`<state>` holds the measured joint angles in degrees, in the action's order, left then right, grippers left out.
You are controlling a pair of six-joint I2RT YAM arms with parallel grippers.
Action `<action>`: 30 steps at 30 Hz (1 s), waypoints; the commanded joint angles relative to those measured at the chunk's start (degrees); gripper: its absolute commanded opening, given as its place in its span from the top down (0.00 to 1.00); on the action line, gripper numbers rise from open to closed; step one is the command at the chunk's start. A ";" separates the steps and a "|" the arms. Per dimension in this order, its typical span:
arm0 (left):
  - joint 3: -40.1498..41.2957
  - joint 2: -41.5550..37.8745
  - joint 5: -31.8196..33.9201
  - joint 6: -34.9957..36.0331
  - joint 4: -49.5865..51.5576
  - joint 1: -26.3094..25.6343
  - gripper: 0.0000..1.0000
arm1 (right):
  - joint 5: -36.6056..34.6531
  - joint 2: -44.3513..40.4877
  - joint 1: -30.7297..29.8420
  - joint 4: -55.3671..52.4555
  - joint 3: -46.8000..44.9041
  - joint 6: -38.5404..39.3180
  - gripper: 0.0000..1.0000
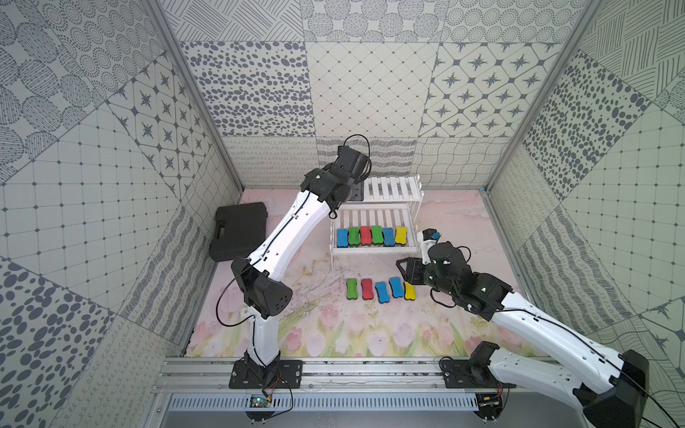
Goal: Remove the whiteboard erasers from the shelf
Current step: Pick up the whiteboard eraser from the shelf.
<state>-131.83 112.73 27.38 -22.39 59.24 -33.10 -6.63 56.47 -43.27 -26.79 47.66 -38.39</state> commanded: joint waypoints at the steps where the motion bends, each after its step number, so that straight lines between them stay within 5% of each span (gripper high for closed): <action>1: 0.18 0.68 1.71 -0.02 0.79 0.67 0.26 | 0.56 -0.92 0.54 1.46 -0.93 -0.42 0.52; 11: 0.36 1.52 0.62 -0.55 1.40 1.12 0.43 | 0.21 -1.67 1.16 1.45 -1.34 -0.84 0.52; 30: 1.07 -3.10 -1.22 -1.80 1.32 0.21 0.60 | -0.31 -3.01 2.30 1.47 -1.29 -1.01 0.52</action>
<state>-131.39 112.99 26.76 -23.00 59.86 -32.47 -6.48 55.42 -41.43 -26.83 46.70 -39.05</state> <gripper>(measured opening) 0.407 0.484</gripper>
